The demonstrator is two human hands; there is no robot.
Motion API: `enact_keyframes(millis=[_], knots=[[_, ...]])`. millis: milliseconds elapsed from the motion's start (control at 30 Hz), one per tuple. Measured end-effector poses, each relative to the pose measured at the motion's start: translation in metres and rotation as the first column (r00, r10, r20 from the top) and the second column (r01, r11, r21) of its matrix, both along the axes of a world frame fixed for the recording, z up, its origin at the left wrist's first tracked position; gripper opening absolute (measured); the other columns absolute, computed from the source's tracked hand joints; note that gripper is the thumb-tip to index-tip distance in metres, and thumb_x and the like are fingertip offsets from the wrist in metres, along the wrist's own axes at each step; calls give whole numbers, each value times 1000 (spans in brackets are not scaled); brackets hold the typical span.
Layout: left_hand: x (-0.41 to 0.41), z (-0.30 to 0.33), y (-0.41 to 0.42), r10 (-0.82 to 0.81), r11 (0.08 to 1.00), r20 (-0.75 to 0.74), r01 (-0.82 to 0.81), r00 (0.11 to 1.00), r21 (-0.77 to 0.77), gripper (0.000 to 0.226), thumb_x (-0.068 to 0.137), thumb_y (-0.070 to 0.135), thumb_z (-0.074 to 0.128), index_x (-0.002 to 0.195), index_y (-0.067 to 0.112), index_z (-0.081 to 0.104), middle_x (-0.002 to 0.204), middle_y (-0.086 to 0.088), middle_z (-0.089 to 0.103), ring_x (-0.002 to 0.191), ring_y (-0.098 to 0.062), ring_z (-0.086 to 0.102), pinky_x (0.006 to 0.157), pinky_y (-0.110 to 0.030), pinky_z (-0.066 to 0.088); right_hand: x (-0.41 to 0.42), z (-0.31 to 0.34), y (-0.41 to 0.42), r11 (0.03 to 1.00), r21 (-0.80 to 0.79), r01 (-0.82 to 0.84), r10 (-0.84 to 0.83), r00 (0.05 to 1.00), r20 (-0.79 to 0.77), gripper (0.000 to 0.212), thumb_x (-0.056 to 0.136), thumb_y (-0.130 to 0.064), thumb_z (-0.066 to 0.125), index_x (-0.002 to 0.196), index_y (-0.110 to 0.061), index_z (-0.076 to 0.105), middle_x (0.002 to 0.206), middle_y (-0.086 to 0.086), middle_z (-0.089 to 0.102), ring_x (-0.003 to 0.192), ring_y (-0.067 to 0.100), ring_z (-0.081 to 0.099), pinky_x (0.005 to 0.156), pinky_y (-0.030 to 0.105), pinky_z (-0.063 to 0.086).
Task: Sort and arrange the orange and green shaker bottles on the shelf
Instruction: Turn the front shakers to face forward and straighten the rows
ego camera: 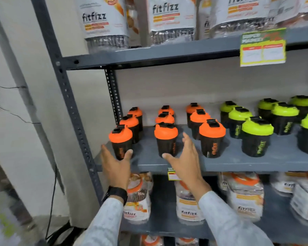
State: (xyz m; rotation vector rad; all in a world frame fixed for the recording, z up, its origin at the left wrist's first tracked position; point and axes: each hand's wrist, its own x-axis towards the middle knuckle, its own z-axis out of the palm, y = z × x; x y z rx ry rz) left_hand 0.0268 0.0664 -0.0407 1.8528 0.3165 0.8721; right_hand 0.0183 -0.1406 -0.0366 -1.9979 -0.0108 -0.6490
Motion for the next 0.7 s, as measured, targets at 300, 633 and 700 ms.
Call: enact_keyframes(millis=[300, 633, 700], knots=[[33, 0, 14, -96, 995, 12, 96, 995, 26, 88, 65, 41, 91, 141, 29, 49, 133, 0, 66, 121, -27, 62, 99, -48, 52, 20, 12, 14, 996, 86, -9, 18, 995, -102, 104, 70, -7, 90, 156, -22, 33, 143, 3, 59, 132, 24, 55, 97, 24, 39], [32, -9, 12, -157, 987, 56, 154, 986, 42, 81, 75, 44, 85, 144, 28, 46, 133, -3, 65, 121, -30, 63, 100, -49, 52, 19, -6, 54, 956, 85, 280, -281, 960, -3, 107, 72, -24, 93, 158, -15, 30, 148, 10, 47, 140, 32, 45, 112, 45, 41], [30, -9, 14, -167, 985, 64, 164, 984, 53, 87, 74, 47, 85, 147, 31, 41, 137, -2, 62, 125, -29, 61, 102, -52, 52, 17, -8, 59, 953, 50, 300, -300, 954, 3, 108, 74, -28, 92, 160, -13, 27, 147, 10, 44, 140, 31, 42, 111, 42, 40]])
